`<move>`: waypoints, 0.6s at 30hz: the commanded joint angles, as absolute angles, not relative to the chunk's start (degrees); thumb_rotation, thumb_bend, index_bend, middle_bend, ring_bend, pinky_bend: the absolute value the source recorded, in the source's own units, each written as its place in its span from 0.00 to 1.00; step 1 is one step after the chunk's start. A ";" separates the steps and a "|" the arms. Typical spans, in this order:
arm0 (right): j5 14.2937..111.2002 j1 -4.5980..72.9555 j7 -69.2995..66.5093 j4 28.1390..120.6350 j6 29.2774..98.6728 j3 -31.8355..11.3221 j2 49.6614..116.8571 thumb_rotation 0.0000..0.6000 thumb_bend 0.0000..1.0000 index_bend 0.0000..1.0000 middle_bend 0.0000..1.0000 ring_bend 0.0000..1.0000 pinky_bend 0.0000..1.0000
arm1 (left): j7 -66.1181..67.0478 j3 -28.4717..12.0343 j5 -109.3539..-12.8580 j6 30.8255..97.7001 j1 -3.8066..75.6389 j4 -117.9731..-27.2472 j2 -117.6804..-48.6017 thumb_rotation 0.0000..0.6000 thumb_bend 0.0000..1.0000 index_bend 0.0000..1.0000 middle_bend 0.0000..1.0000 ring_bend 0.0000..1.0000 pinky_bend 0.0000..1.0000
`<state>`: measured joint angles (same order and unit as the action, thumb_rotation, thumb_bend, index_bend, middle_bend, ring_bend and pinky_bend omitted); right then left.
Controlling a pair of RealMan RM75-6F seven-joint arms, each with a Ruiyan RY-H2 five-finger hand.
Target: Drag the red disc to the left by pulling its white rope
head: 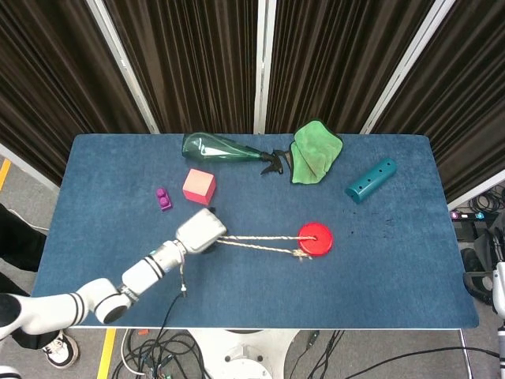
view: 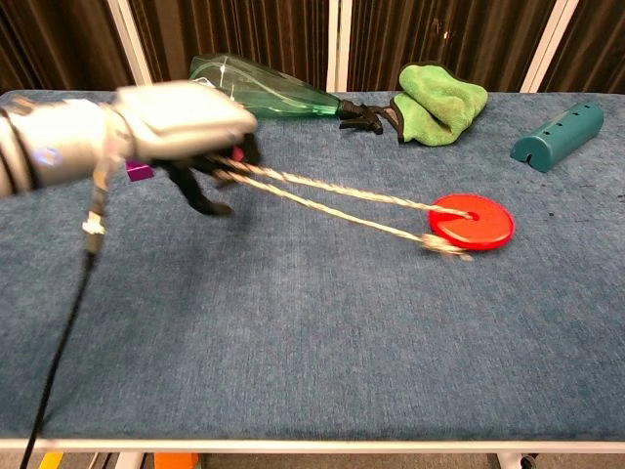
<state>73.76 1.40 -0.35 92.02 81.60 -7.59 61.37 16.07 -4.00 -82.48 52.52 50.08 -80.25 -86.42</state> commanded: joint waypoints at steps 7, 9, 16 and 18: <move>73.76 1.64 -1.16 91.32 81.20 -7.67 61.57 1.00 0.24 0.00 0.00 0.00 0.00 | 22.55 1.05 -76.60 68.18 33.77 -91.56 -67.33 1.00 0.23 0.78 1.00 0.78 0.50; 73.74 1.70 -1.41 91.06 80.93 -7.61 61.61 1.00 0.23 0.00 0.00 0.00 0.00 | 21.93 1.62 -75.09 71.01 30.66 -92.02 -64.55 1.00 0.23 0.78 1.00 0.78 0.51; 74.28 1.98 -1.18 91.28 80.86 -7.48 61.86 1.00 0.23 0.00 0.00 0.00 0.00 | 18.87 0.20 -70.21 78.12 23.12 -89.04 -58.82 1.00 0.24 0.79 1.00 0.78 0.51; 74.45 2.05 -0.97 91.47 80.90 -7.42 61.95 1.00 0.23 0.00 0.00 0.00 0.00 | 18.27 -0.26 -70.25 78.72 22.45 -88.81 -58.39 1.00 0.24 0.79 1.00 0.78 0.51</move>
<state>74.43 2.03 -0.97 91.45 80.89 -7.43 61.93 18.70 0.10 -70.44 78.36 22.85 -89.11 -58.72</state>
